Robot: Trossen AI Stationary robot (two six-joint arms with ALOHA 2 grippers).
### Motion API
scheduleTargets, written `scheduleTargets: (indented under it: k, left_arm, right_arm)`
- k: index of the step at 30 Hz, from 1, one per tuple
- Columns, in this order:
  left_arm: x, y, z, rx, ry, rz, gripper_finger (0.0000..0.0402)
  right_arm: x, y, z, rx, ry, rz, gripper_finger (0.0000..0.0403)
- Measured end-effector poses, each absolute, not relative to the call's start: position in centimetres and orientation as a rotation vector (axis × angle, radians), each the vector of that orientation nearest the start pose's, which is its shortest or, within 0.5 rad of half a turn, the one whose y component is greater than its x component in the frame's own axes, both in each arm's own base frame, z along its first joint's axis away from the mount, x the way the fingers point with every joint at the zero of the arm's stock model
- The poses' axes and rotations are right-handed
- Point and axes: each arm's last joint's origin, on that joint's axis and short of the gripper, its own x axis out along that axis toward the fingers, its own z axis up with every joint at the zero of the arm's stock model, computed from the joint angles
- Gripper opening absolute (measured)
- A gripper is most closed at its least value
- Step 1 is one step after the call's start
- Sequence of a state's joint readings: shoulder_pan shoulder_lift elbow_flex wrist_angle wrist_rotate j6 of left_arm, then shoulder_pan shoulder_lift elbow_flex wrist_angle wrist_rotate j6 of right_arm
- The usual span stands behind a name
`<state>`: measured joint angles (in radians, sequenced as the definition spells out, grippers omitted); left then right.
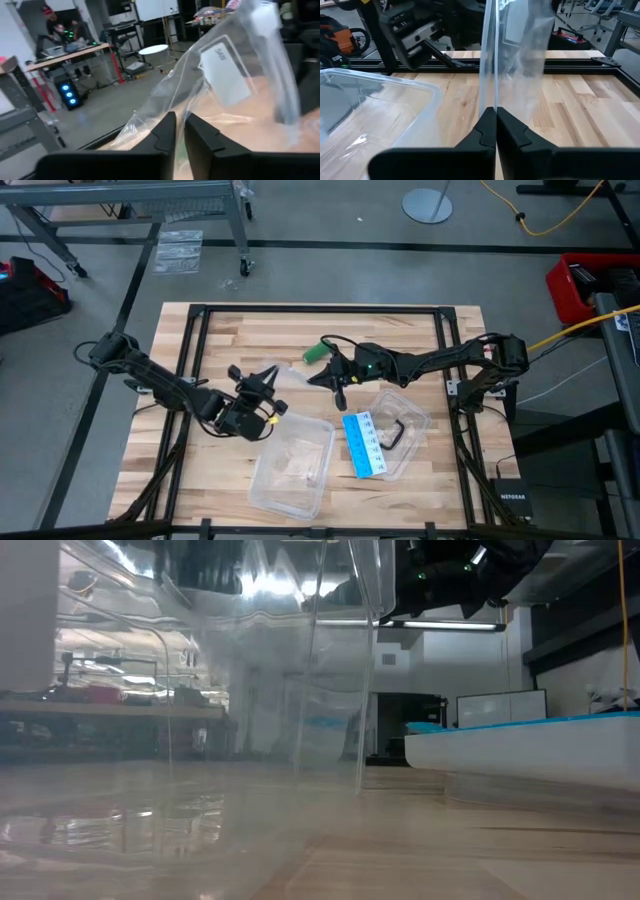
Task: Roll bandage
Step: Prepare the transparent zip bag
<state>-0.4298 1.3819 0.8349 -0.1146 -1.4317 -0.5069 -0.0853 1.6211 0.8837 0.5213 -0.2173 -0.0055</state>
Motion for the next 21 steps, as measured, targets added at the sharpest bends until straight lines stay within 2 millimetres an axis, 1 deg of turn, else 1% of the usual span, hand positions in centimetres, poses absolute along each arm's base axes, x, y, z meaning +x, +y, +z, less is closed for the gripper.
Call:
scheduleTargets:
  k: [6,10,14,17,21]
  left_arm:
    - [25.8,-7.4,24.3,0.187,0.184,1.101,0.0103]
    - [25.9,-6.8,24.4,0.223,0.208,1.122,0.0130]
    - [26.2,-6.9,24.5,0.146,0.177,1.097,0.0137]
    - [26.5,-7.0,24.7,0.063,0.166,1.029,0.0134]
    - [26.9,-7.2,24.9,-0.023,0.157,0.944,0.0125]
  right_arm:
    - [34.8,-2.5,22.5,0.019,0.223,0.076,0.0002]
    - [34.7,-2.9,22.3,-0.012,0.255,-0.051,0.0001]
    - [34.6,-3.4,22.2,-0.067,0.267,-0.217,0.0001]
    - [34.6,-3.6,22.4,-0.080,0.255,-0.315,0.0001]
    - [34.7,-3.7,22.7,-0.080,0.214,-0.340,0.0001]
